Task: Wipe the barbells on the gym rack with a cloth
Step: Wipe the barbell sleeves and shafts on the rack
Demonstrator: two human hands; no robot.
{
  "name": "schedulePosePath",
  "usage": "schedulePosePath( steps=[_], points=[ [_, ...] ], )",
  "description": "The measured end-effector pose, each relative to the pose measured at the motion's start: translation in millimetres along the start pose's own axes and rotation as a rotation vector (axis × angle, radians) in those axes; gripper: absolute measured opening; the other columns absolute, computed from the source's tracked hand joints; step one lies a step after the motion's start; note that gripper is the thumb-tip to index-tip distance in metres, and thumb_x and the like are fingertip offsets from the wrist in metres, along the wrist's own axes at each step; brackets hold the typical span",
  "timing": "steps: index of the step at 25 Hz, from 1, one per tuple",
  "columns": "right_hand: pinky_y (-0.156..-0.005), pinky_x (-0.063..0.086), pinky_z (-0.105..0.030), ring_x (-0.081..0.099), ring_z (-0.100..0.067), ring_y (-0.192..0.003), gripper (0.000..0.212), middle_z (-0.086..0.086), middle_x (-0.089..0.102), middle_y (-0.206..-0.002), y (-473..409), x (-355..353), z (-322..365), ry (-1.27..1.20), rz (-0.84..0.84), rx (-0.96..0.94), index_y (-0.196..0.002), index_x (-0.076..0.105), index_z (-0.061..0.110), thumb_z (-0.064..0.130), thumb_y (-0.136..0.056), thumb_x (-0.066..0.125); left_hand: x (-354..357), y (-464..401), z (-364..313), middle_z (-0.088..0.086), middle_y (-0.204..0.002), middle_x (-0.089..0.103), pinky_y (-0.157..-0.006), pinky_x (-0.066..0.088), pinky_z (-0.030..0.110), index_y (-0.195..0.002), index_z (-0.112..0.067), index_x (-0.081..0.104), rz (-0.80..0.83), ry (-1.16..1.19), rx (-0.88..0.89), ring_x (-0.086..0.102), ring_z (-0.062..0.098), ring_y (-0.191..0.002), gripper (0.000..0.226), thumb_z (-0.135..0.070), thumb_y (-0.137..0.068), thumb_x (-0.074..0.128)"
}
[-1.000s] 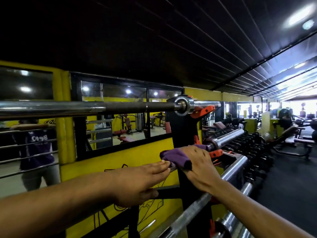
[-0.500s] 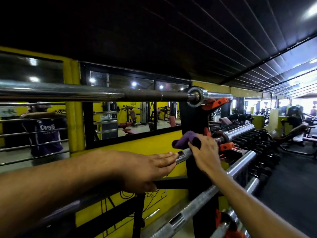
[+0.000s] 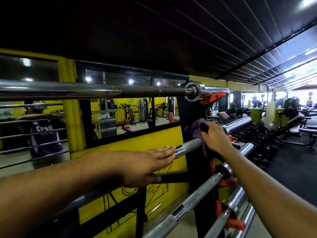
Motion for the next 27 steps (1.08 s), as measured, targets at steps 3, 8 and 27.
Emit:
schedulePosePath(
  steps=[3, 8, 27],
  points=[
    [-0.099, 0.043, -0.051, 0.055, -0.041, -0.112, 0.033, -0.017, 0.062, -0.112, -7.2, 1.5, 8.0, -0.042, 0.072, 0.069, -0.109, 0.061, 0.013, 0.04, -0.095, 0.049, 0.2, -1.0, 2.2, -0.012, -0.161, -0.029, -0.114, -0.012, 0.016, -0.159, -0.026, -0.012, -0.005, -0.017, -0.002, -0.026, -0.002, -0.145, 0.075, -0.032, -0.107, 0.042],
    [-0.089, 0.047, -0.042, 0.056, -0.014, -0.095, 0.022, 0.009, 0.06, -0.098, 56.6, -7.8, 87.4, -0.29, 0.028, -0.231, -0.102, 0.062, 0.027, 0.042, -0.097, 0.047, 0.4, -2.2, 4.2, -0.011, -0.162, -0.027, -0.113, -0.015, 0.016, -0.159, -0.026, -0.011, -0.021, 0.0, 0.013, -0.026, -0.001, -0.145, 0.075, -0.033, -0.107, 0.043],
    [-0.094, 0.049, -0.031, 0.062, -0.025, -0.11, 0.066, -0.001, 0.066, -0.119, 167.7, 69.0, -10.9, -1.623, -0.549, 1.06, -0.134, 0.055, 0.022, 0.066, -0.086, 0.059, -2.1, 0.4, 1.3, -0.017, -0.16, -0.029, -0.108, -0.016, 0.009, -0.158, -0.03, -0.012, -0.006, 0.042, -0.014, -0.026, -0.006, -0.144, 0.076, -0.04, -0.106, 0.042]
  ],
)
Point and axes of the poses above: each hand's wrist, its own y-axis away from the middle knuckle, its own x-axis out of the palm, z = x × y, the point moved 10 cm from there along -y, towards the middle knuckle
